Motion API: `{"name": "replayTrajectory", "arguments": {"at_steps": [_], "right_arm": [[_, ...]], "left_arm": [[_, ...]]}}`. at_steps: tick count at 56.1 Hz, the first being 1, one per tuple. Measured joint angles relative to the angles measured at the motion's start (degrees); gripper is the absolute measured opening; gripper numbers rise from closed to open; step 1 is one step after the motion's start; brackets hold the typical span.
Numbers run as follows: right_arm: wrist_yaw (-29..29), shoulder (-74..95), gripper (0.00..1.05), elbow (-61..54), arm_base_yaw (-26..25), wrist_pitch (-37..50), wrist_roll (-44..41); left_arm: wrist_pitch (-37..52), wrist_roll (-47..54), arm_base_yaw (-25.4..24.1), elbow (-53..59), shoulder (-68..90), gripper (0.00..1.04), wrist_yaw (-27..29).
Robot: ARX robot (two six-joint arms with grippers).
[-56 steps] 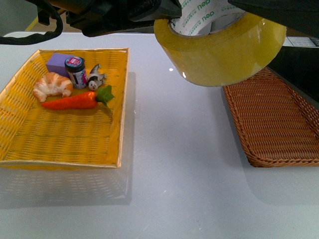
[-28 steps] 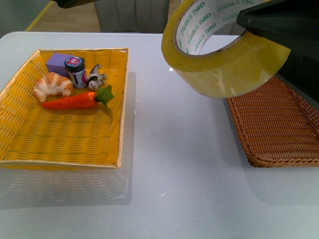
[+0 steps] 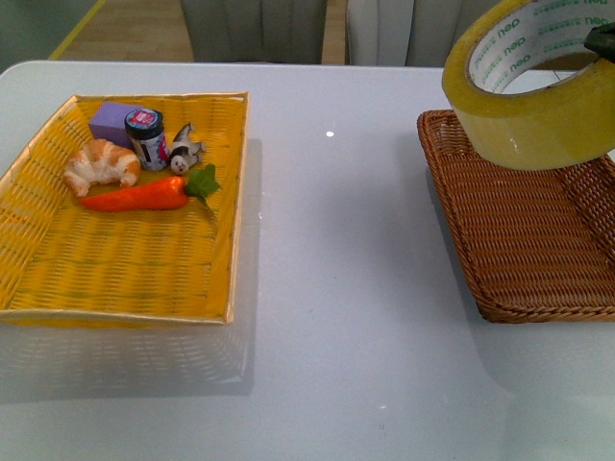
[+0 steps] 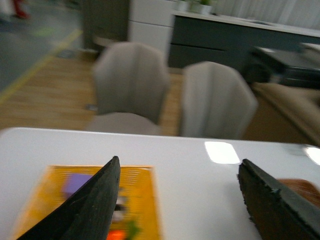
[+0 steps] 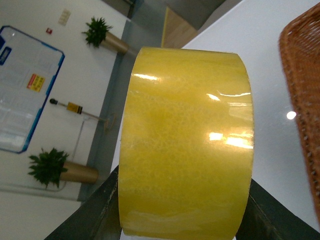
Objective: Move tape to another basket
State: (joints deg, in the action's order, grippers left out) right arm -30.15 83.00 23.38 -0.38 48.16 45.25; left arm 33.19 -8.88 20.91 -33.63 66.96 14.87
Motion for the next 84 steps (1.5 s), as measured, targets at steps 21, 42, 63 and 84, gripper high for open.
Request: {"name": "replayTrajectory", "arguments": {"at_steps": [21, 42, 63, 84], "right_arm": [[-0.6, 17.8, 0.48, 11.2, -4.9, 2.4, -1.3], [5.2, 42.4, 0.48, 27.5, -7.1, 3.2, 0.1], [9.9, 53.5, 0.48, 37.9, -6.6, 0.9, 3.0], [9.8, 49.8, 0.97, 29.1, -9.7, 4.9, 2.6]], "left_arm": [[3.6, 7.8, -8.6, 17.2, -13.0, 0.09, -3.1], [0.6, 8.2, -14.8, 26.8, -25.9, 0.02, -9.2], [-6.6, 8.3, -20.7, 32.3, -39.6, 0.02, -14.9], [-14.6, 8.3, -20.7, 32.8, -48.4, 0.02, -14.9]]}}
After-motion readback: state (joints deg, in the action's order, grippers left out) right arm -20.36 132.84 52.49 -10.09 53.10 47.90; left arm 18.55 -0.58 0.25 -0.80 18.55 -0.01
